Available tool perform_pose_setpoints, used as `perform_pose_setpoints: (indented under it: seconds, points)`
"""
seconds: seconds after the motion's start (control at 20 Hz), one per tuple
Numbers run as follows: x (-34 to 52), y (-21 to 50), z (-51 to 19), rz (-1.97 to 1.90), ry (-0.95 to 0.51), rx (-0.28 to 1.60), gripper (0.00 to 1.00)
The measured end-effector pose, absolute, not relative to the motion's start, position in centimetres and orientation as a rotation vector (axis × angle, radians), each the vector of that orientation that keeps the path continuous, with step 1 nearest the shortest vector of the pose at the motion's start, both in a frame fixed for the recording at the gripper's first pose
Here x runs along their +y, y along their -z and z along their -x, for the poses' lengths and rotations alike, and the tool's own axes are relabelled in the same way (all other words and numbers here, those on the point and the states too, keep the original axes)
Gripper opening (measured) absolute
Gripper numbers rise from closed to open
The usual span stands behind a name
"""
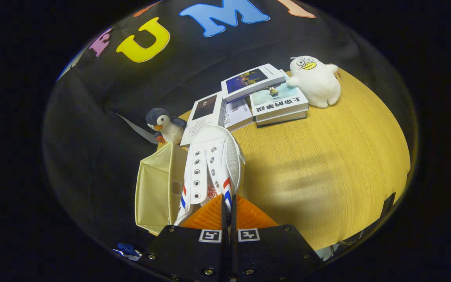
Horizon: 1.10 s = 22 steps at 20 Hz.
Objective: Open the storage box then place both shoes into the box .Put the left shoe in first, then the right shoe, with the right side of both shoes facing outward in a uniform manner.
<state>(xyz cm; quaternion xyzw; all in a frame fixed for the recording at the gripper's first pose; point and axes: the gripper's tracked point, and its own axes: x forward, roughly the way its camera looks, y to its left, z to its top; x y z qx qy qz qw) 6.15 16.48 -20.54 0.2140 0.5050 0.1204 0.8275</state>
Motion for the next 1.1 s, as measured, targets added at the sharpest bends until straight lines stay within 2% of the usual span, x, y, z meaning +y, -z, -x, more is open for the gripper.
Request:
perform_pose_setpoints:
  seconds: [0.45, 1.05, 1.1]
  points:
    - [24.2, 18.6, -6.7, -0.415, -0.345, 1.055, 0.01]
    - [32.8, 20.0, -6.4, -0.378, -0.416, 1.055, 0.01]
    - [33.4, 19.6, -6.4, -0.392, -0.443, 1.035, 0.14]
